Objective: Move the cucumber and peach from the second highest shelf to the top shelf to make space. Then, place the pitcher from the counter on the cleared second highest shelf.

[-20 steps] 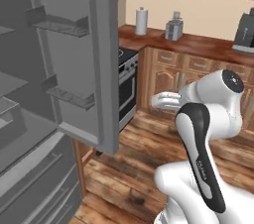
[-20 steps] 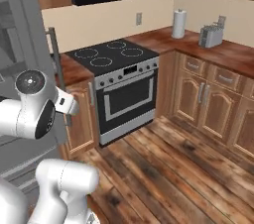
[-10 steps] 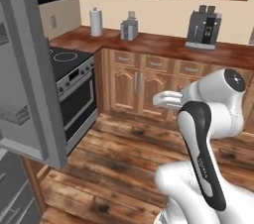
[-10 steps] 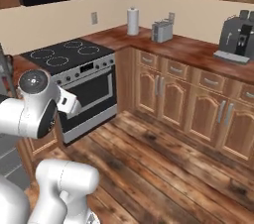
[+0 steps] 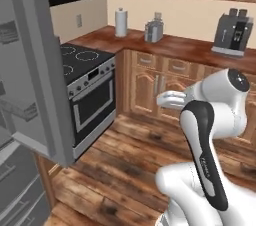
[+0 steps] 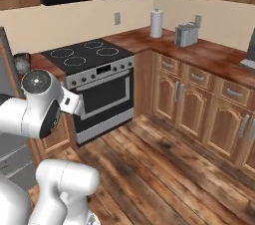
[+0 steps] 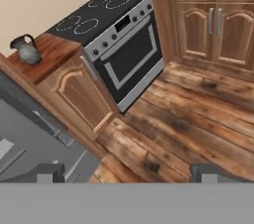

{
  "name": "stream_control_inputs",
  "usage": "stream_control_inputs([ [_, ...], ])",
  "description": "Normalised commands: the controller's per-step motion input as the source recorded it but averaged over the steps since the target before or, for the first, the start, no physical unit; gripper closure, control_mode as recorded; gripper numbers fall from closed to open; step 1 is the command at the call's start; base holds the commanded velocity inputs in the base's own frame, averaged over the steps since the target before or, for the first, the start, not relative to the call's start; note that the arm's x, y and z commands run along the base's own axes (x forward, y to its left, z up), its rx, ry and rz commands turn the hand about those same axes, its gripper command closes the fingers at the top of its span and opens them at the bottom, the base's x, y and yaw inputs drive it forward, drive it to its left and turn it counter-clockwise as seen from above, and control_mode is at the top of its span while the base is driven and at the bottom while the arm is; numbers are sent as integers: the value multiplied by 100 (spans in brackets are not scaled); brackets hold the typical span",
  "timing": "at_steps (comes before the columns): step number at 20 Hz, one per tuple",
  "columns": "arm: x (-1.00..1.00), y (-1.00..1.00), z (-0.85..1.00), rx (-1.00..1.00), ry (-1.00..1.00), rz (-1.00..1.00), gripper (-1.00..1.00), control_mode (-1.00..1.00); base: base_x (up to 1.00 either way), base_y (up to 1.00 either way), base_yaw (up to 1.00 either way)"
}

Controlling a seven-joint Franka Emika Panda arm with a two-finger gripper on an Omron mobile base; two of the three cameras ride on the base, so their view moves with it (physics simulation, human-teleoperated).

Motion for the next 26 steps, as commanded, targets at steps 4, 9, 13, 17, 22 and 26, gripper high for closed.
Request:
stream_control_inputs([
  [4,0,0,0,0,0,0,-100,100,62,-69,57],
  [9,0,0,0,0,0,0,-100,100,65,-81,55],
  [13,0,0,0,0,0,0,-100,100,69,-72,56],
  [17,0,0,0,0,0,0,-100,100,75,-49,59],
  [22,0,0,0,0,0,0,-100,100,72,-49,57],
  [26,0,0,0,0,0,0,-100,100,83,-49,49],
])
